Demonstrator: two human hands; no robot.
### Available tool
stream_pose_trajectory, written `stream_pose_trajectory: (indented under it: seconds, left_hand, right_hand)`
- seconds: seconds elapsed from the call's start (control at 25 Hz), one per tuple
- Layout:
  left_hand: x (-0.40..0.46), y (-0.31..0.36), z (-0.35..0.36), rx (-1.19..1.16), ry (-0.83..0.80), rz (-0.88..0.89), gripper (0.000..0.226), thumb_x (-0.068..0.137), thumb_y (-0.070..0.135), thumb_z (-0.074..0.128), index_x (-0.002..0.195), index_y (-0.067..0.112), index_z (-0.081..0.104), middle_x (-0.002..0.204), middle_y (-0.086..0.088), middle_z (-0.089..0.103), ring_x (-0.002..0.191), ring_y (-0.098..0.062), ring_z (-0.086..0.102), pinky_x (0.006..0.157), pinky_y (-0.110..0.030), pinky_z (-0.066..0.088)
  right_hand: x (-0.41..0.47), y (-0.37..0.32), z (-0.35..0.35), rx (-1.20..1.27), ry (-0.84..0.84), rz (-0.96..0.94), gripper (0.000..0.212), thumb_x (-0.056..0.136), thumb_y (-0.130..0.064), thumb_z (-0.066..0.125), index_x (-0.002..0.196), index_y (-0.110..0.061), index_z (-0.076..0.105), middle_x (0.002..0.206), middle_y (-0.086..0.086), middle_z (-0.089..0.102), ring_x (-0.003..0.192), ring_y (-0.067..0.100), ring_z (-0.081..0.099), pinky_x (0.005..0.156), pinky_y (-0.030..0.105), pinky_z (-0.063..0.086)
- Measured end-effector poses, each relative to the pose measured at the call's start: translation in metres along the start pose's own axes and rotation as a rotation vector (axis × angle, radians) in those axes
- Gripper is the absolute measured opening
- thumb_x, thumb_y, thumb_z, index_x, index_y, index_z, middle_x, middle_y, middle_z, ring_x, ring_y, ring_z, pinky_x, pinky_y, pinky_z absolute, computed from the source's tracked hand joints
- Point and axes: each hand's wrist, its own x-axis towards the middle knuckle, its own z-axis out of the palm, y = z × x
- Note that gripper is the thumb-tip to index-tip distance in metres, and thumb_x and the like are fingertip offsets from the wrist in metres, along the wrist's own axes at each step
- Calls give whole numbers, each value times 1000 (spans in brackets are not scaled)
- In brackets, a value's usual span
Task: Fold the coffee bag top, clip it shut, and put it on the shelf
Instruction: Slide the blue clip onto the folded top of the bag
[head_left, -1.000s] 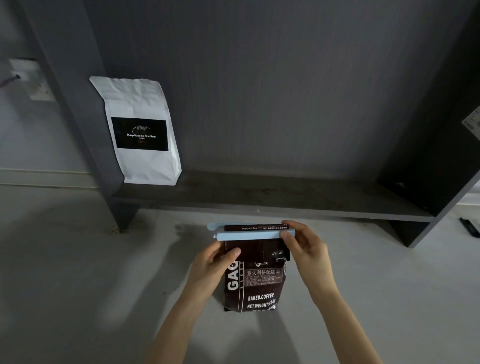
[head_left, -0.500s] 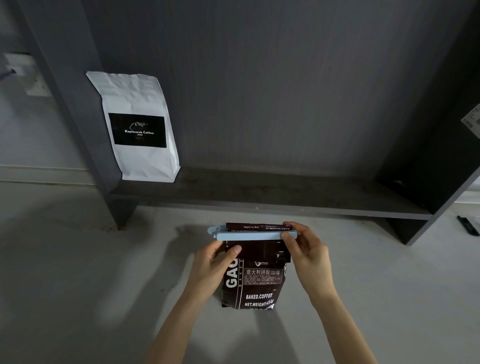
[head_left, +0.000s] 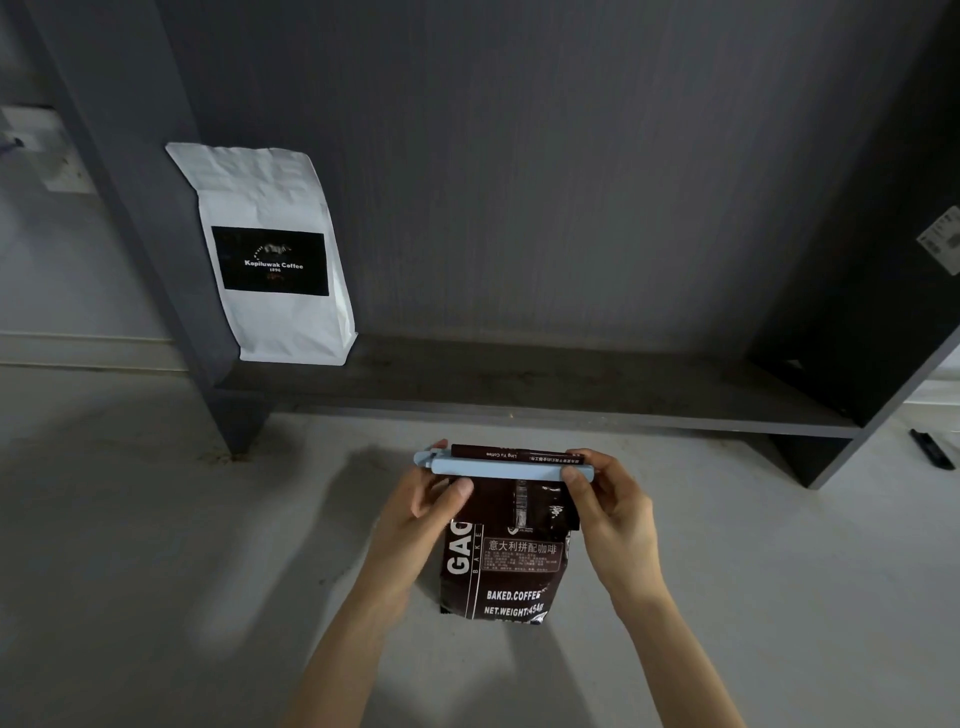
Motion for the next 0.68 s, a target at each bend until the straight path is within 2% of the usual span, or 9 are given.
stream_pose_trajectory:
  seconds: [0.08, 0.16, 0.2, 0.32, 0.36, 0.48, 0.68]
  left_hand:
    - [2, 3, -2, -55, 69, 15, 25, 74, 37, 59, 99, 34, 60, 91, 18, 72, 95, 6, 61, 75, -8, 47]
    - [2, 4, -2, -58, 100, 17, 19, 76, 33, 56, 94, 33, 63, 88, 18, 74, 95, 4, 63, 79, -13, 48]
    - [2, 5, -2, -63, 107, 11, 18, 76, 31, 57, 92, 32, 65, 87, 18, 74, 94, 3, 63, 80, -16, 47]
    - [2, 3, 0, -67, 143, -9, 15, 80, 24, 58, 90, 29, 67, 80, 19, 74, 87, 6, 64, 78, -15, 45]
    - [2, 2, 0, -67, 161, -13, 15, 80, 22, 58, 90, 29, 68, 78, 20, 74, 85, 7, 64, 76, -14, 45]
    - [3, 0, 0, -71, 202, -10, 14, 80, 18, 60, 83, 29, 68, 70, 21, 73, 76, 9, 64, 71, -6, 48]
    - [4, -1, 0, -59, 214, 0, 16, 81, 15, 59, 83, 28, 68, 68, 19, 72, 73, 11, 62, 68, 1, 45]
  right_hand:
    - [0, 0, -1, -11, 4, -3, 15, 86, -12, 54, 86, -28, 57, 75, 7, 65, 72, 22, 63, 62, 34, 54]
    - [-1, 1, -1, -21, 6, -8, 14, 86, -12, 54, 86, -26, 57, 74, 11, 63, 69, 22, 61, 63, 40, 53]
    - [-1, 1, -1, -26, 6, -12, 13, 86, -12, 54, 87, -25, 57, 74, 11, 63, 68, 20, 61, 62, 39, 53]
    - [-1, 2, -2, -22, 5, -10, 13, 86, -12, 54, 87, -25, 57, 73, 3, 65, 65, 11, 62, 56, 22, 54]
    - [-1, 2, -3, -20, 5, -6, 14, 86, -12, 54, 86, -26, 57, 73, 3, 65, 67, 13, 63, 57, 22, 54]
    - [-2, 2, -3, -27, 8, -10, 14, 86, -12, 54, 86, -26, 57, 75, 8, 64, 71, 23, 63, 65, 41, 54]
    - [-3, 1, -2, -35, 9, -16, 16, 86, -13, 54, 85, -29, 56, 74, 11, 63, 72, 26, 61, 66, 50, 53]
